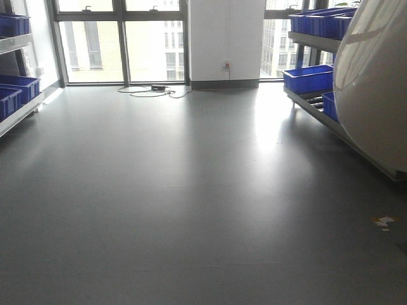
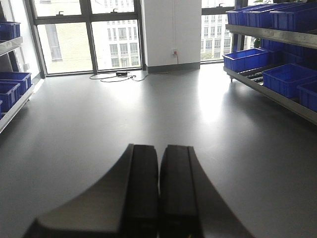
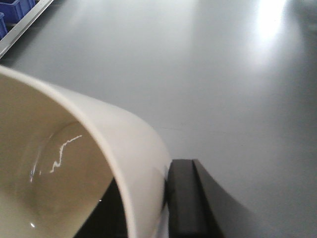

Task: Move white bin to right shelf second layer
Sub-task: 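Drive toward the windows carrying the white bin, then continue driving along the window wall holding the bin, then turn the base toward the rack with blue bins and roller shelves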

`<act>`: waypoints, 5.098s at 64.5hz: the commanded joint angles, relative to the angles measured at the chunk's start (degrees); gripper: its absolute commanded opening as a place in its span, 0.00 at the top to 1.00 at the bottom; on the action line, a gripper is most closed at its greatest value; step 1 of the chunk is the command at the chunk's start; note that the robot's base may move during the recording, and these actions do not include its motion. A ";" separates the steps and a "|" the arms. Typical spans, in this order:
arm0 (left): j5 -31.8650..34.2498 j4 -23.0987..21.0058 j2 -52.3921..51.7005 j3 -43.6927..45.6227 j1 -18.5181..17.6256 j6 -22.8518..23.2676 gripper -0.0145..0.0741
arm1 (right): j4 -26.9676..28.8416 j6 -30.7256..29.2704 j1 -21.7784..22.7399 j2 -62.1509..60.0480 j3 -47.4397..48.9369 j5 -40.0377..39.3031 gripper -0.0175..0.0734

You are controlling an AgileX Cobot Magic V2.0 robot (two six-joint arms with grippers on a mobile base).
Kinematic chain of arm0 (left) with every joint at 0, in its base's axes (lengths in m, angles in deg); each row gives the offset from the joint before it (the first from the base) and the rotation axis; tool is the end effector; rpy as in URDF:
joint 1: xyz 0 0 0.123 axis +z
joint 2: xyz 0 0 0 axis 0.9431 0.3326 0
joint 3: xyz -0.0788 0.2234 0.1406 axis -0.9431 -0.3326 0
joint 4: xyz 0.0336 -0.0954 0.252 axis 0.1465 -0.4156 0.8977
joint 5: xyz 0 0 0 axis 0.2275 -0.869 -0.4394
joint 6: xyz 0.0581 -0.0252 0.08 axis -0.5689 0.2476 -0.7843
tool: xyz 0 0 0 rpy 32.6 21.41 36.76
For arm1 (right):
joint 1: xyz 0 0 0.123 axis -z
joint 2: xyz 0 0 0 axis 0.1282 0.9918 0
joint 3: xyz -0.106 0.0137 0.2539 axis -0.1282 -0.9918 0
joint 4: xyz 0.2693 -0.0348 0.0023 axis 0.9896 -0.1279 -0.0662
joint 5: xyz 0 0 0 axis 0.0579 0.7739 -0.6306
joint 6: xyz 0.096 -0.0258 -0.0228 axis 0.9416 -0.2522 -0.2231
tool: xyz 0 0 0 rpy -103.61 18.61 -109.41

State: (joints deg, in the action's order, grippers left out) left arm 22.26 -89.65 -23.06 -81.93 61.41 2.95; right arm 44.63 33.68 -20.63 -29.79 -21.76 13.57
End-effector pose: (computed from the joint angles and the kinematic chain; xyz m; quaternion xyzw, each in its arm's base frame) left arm 0.0957 -0.0161 0.2035 0.0707 0.7025 -0.0462 0.7066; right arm 0.1399 0.0372 0.2938 -0.0492 0.8228 0.1209 0.5531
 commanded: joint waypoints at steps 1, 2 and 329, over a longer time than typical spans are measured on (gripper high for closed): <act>4.83 -0.31 -0.80 -2.11 0.05 0.20 0.74 | 0.19 -0.07 0.16 0.17 1.90 -5.44 0.74; 4.83 -0.31 -0.80 -2.11 0.05 0.20 0.74 | 0.19 -0.07 0.16 0.17 1.90 -5.44 0.74; 4.83 -0.31 -0.80 -2.11 0.05 0.20 0.74 | 0.19 -0.07 0.16 0.17 1.90 -5.44 0.74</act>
State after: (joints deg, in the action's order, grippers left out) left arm 22.26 -89.65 -23.06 -81.93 61.41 2.95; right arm 44.63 33.68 -20.63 -29.79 -21.76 13.57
